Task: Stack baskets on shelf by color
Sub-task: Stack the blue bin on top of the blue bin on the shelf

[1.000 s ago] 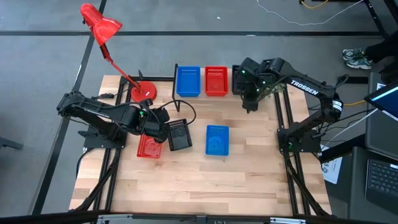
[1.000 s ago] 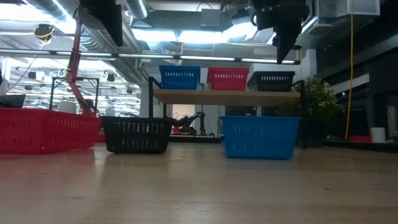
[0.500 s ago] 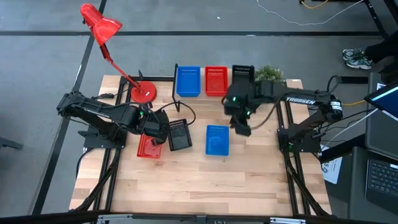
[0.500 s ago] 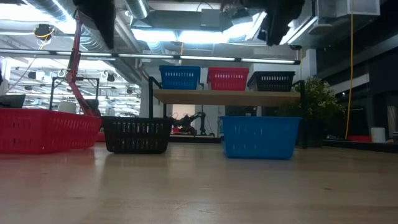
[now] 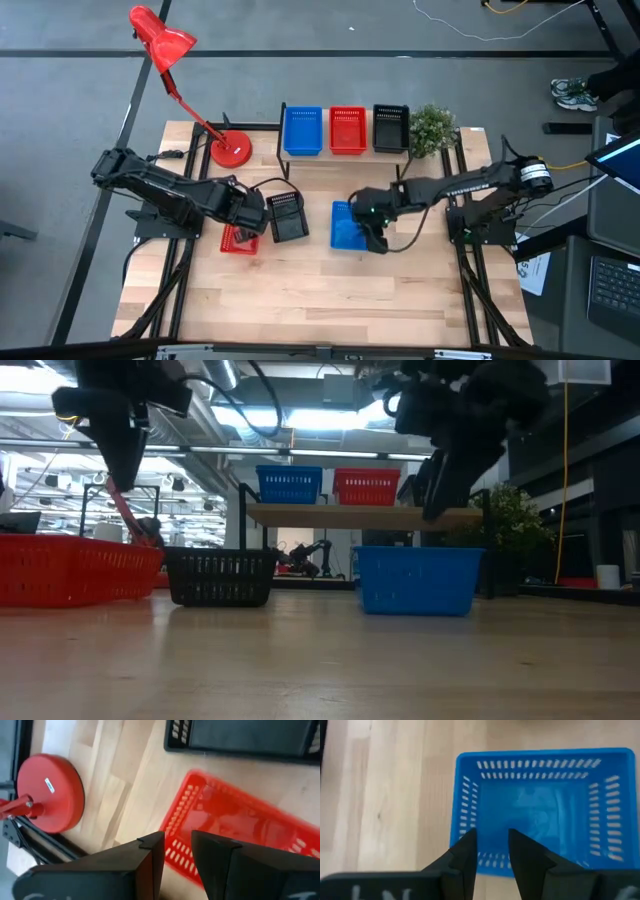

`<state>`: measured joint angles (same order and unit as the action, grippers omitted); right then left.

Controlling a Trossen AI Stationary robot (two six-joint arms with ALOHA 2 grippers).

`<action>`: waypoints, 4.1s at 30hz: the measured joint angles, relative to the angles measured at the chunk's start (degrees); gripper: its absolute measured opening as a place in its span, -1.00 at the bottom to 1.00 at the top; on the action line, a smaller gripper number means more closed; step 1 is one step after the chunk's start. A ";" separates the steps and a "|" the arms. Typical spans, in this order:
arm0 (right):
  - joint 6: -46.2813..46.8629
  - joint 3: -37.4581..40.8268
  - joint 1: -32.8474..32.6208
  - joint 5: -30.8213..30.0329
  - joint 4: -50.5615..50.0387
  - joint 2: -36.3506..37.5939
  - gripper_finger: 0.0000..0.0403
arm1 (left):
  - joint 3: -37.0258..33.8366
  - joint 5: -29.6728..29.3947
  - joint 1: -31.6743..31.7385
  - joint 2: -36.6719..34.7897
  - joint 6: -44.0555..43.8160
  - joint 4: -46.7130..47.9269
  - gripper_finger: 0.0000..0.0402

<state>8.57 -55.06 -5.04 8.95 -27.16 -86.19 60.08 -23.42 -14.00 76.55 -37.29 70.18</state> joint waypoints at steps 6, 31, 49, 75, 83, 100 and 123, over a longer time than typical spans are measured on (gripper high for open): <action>0.21 3.76 -6.28 -2.14 11.36 0.00 -0.46 | -0.23 -2.20 0.00 -0.06 -0.06 -2.38 -0.56; 34.63 -6.50 -20.58 -42.64 -41.51 13.91 -0.46 | 13.22 18.66 4.35 21.97 27.31 -48.40 -0.46; 39.11 -6.48 -23.28 -42.37 -48.74 25.77 -0.46 | 30.06 17.26 2.80 42.60 33.04 -45.22 -0.41; 39.16 -6.41 -23.27 -42.42 -48.57 25.96 -0.46 | 37.21 14.37 -1.81 39.23 39.85 -35.59 -0.99; 39.31 -3.18 -23.26 -42.35 -47.06 26.02 -0.46 | 43.27 -3.37 -4.12 27.94 40.71 -17.65 -1.00; 44.94 10.04 -23.28 -39.27 -34.24 25.87 -0.46 | 43.27 -3.52 18.00 9.64 47.78 -8.11 -1.00; 44.62 10.33 -23.28 -37.77 -32.85 25.86 -0.46 | 43.22 21.66 41.64 19.87 57.87 -8.64 -1.00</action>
<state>53.19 -44.73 -28.32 -28.82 -60.01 -60.34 103.31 -1.76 27.64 96.42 20.58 61.54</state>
